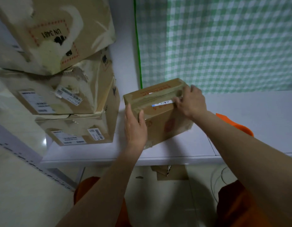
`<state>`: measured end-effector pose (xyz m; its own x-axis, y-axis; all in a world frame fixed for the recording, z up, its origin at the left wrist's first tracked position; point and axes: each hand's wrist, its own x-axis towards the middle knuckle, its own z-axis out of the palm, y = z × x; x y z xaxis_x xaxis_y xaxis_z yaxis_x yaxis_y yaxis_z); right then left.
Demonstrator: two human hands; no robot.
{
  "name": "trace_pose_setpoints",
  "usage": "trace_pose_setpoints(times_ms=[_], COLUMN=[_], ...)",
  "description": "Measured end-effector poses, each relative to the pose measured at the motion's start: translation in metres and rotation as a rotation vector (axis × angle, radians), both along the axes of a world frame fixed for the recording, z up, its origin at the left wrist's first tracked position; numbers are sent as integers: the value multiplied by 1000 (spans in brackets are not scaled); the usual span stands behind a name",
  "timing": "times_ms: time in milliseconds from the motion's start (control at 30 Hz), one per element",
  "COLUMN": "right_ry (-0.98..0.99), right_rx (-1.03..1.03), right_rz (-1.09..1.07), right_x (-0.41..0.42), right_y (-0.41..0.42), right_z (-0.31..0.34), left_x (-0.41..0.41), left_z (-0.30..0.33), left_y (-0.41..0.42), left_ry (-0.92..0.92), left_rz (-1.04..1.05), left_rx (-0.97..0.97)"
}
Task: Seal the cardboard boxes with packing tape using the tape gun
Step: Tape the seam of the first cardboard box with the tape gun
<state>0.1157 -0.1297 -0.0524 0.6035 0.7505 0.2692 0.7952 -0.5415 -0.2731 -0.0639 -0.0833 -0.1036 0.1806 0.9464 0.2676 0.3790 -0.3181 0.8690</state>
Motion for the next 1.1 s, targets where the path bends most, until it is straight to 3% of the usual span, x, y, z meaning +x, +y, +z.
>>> trace_pose_setpoints(times_ms=[233,400,500,633,767,933,1000,1100], right_ry=[-102,130,131,34,199,221,388,792], right_rx=[-183,-191,-223,8,-150,-149,-96,112], right_rz=[-123,-57,-23,-44,-132,-110,-36,78], right_x=[0,-11,-14,0,26,37,44,50], right_y=[-5,-36,-44,-36,-29,-33,-25,-12], right_z=[5,17,26,34,21,6,6,5], left_x=[20,24,35,48,50,55,63,79], left_z=[11,27,36,30,18,18,24,29], left_y=[0,49,56,41,24,20,27,35], left_ry=[-113,-28,-17,-55,-75,-130,-151,-168], left_rz=[189,245,155,-27,-216,-311,-325,-364], left_rx=[-76,-224,-315,-404,-456,-515,-536,-570])
